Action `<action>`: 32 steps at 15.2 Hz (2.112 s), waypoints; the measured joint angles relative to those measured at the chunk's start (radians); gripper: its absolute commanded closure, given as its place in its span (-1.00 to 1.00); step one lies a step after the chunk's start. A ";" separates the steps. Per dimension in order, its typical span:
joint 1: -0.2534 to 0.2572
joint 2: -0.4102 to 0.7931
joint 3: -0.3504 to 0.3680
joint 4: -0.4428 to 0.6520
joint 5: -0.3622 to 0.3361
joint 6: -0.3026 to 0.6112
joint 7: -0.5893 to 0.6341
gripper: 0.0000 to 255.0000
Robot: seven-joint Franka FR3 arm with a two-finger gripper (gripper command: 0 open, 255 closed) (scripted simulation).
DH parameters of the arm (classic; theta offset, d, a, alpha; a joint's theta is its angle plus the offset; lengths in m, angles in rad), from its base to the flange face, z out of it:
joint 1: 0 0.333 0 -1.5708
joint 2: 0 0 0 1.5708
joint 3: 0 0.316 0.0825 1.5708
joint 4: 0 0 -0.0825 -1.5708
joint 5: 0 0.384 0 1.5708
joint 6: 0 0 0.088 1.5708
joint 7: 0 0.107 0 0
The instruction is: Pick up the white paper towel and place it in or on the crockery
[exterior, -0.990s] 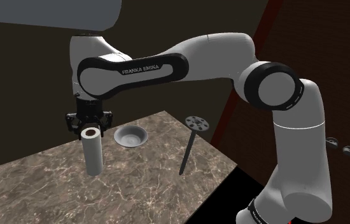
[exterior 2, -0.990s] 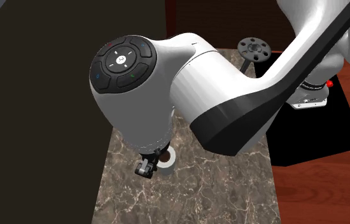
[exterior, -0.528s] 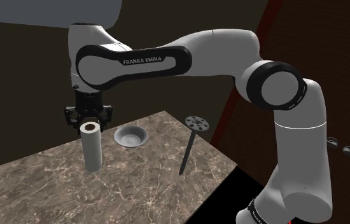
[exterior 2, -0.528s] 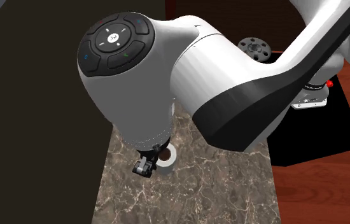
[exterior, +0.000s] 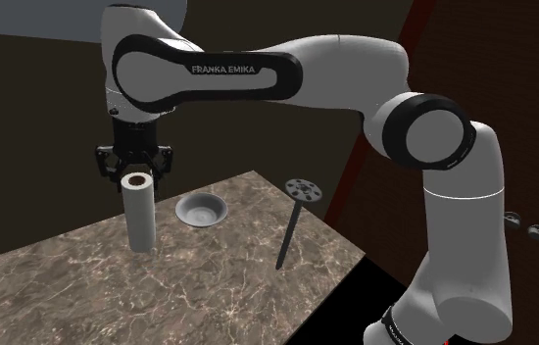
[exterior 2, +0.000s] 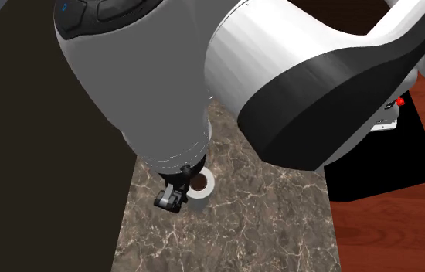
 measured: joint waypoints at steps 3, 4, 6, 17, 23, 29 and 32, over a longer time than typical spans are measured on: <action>0.008 0.008 0.000 0.053 -0.002 -0.044 0.000 1.00; 0.010 0.009 0.001 0.069 -0.002 -0.060 0.001 1.00; 0.016 0.013 0.001 0.104 -0.003 -0.089 0.002 1.00; -0.093 -0.037 -0.020 0.165 0.027 -0.202 -0.131 1.00; -0.174 -0.036 -0.045 0.242 0.038 -0.280 -0.242 1.00; -0.230 0.013 -0.071 0.376 0.033 -0.368 -0.340 1.00; -0.247 -0.006 -0.071 0.316 0.040 -0.328 -0.349 1.00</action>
